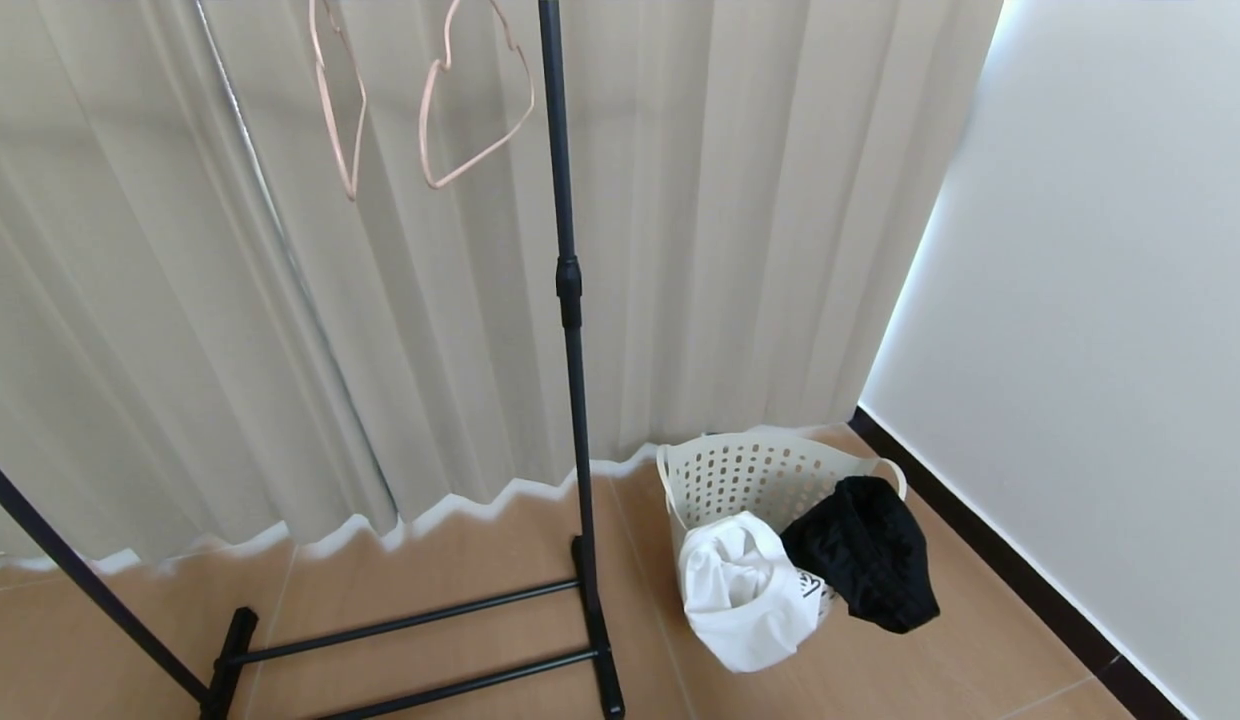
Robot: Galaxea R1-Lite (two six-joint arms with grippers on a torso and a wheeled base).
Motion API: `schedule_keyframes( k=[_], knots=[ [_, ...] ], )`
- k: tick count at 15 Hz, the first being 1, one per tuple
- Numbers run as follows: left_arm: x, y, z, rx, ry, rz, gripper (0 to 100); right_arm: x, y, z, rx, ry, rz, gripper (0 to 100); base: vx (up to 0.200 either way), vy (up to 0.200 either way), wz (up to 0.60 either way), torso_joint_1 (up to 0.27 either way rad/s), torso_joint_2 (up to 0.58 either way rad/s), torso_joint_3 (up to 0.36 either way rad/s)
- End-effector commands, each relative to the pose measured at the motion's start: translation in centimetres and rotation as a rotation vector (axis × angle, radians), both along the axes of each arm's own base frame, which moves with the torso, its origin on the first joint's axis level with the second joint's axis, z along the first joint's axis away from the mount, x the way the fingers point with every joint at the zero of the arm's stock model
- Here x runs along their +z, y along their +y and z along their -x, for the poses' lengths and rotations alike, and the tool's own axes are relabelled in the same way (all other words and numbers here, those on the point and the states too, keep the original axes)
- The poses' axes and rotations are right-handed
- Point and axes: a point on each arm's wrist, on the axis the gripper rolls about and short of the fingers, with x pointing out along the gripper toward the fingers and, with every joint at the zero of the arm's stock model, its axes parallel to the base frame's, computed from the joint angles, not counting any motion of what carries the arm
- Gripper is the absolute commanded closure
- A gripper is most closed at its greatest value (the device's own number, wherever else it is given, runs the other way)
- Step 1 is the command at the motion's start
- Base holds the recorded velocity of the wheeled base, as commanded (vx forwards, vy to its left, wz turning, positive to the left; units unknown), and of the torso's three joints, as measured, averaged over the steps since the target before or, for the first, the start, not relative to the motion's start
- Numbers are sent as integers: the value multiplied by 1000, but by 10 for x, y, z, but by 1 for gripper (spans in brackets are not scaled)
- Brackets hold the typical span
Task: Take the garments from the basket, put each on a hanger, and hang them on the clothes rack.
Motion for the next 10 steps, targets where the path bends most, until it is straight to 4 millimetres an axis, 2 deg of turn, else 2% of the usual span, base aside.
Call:
schedule_keyframes(
  k=[1,4,6,10],
  knots=[
    [0,0,0,0,0,0,0,0,0,0,1,1,0,0,0,-200,0,2,2,2],
    [0,0,0,0,0,0,0,0,0,0,1,1,0,0,0,-200,0,1,4,4],
    [0,0,0,0,0,2,0,0,0,0,1,1,0,0,200,-200,0,-2,0,2],
    [0,0,0,0,0,2,0,0,0,0,1,2,0,0,200,0,0,0,1,2]
  ],
)
